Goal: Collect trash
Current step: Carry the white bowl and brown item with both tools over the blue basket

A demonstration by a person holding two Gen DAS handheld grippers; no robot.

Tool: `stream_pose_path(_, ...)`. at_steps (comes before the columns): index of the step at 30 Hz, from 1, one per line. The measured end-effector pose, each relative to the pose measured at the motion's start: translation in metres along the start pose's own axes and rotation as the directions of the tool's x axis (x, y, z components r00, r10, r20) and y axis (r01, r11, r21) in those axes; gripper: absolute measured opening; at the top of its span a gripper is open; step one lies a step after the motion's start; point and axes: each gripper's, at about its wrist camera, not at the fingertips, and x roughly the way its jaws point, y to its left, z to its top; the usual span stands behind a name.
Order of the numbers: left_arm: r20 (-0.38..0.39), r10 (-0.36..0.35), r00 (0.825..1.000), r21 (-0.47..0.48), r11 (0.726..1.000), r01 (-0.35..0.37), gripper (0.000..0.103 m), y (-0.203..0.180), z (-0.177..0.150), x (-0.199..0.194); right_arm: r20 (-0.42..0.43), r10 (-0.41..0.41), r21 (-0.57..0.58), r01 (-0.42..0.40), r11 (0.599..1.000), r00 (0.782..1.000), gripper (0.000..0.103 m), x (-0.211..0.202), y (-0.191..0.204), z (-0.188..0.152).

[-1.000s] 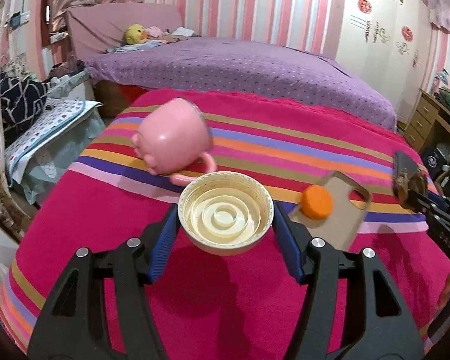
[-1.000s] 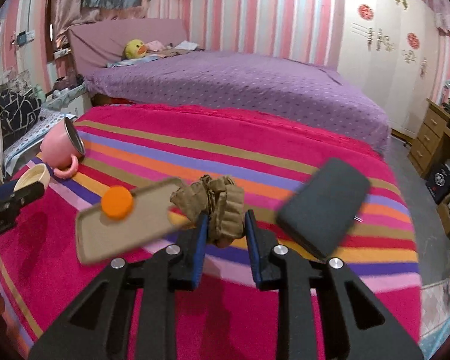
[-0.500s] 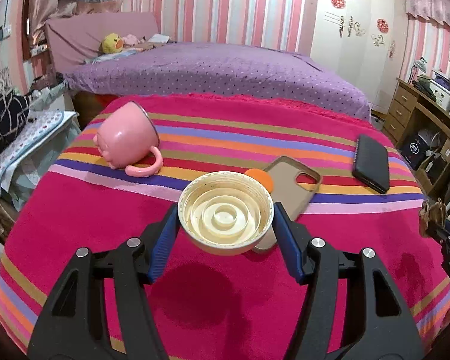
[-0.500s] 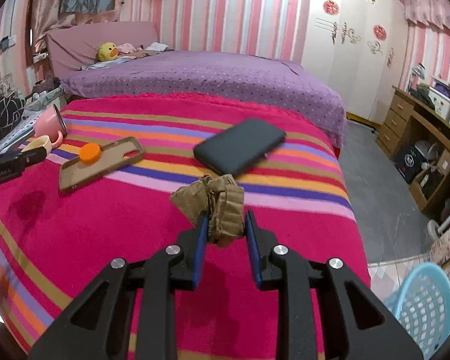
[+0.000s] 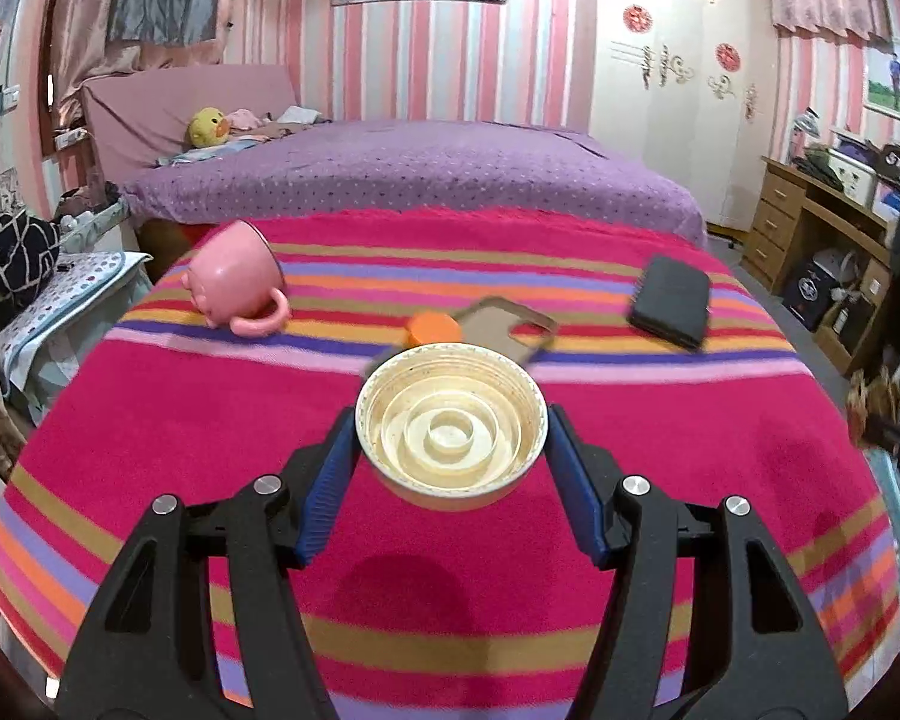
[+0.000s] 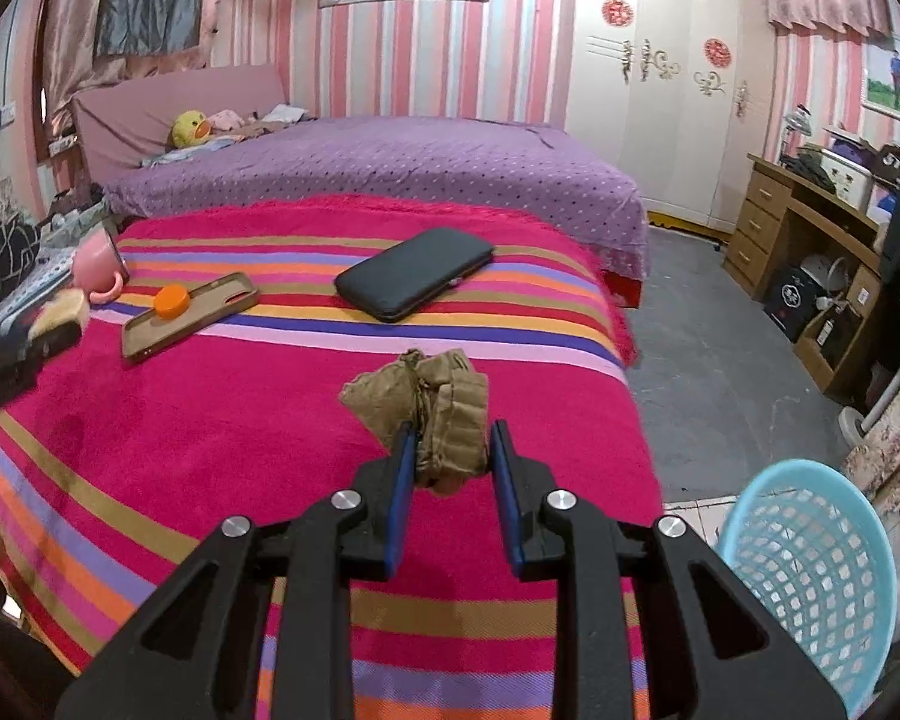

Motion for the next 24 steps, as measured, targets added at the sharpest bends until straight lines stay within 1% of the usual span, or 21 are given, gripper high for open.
stream_pose_path(2, -0.014, 0.001, 1.0, 0.007, 1.0, -0.001, 0.061, -0.006, -0.003, -0.002, 0.011, -0.001, 0.017, 0.001, 1.0, 1.0, 0.025, -0.008, -0.008, -0.002)
stream_pose_path(7, -0.037, -0.022, 0.999, -0.027, 0.999, 0.021, 0.061, -0.02, -0.012, -0.013, 0.045, -0.011, 0.043, 0.009, 0.999, 0.999, 0.025, -0.029, -0.03, -0.005)
stream_pose_path(12, -0.027, -0.018, 0.999, 0.006, 1.0, 0.018, 0.061, -0.052, -0.015, -0.026, 0.074, -0.025, 0.06, 0.021, 0.998, 0.997, 0.025, -0.049, -0.055, -0.006)
stream_pose_path(15, -0.011, -0.048, 0.999, 0.015, 0.999, 0.048, 0.061, -0.072, -0.014, -0.036, 0.09, -0.043, 0.074, 0.036, 0.997, 0.995, 0.025, -0.061, -0.073, -0.007)
stream_pose_path(19, 0.016, -0.087, 0.996, 0.044, 0.995, 0.086, 0.061, -0.105, -0.011, -0.049, 0.112, -0.094, 0.109, 0.082, 0.991, 0.989, 0.025, -0.082, -0.106, -0.014)
stream_pose_path(24, 0.045, -0.15, 0.988, 0.092, 0.985, 0.146, 0.061, -0.153, -0.013, -0.062, 0.104, -0.149, 0.174, 0.13, 0.976, 0.983, 0.025, -0.098, -0.151, -0.031)
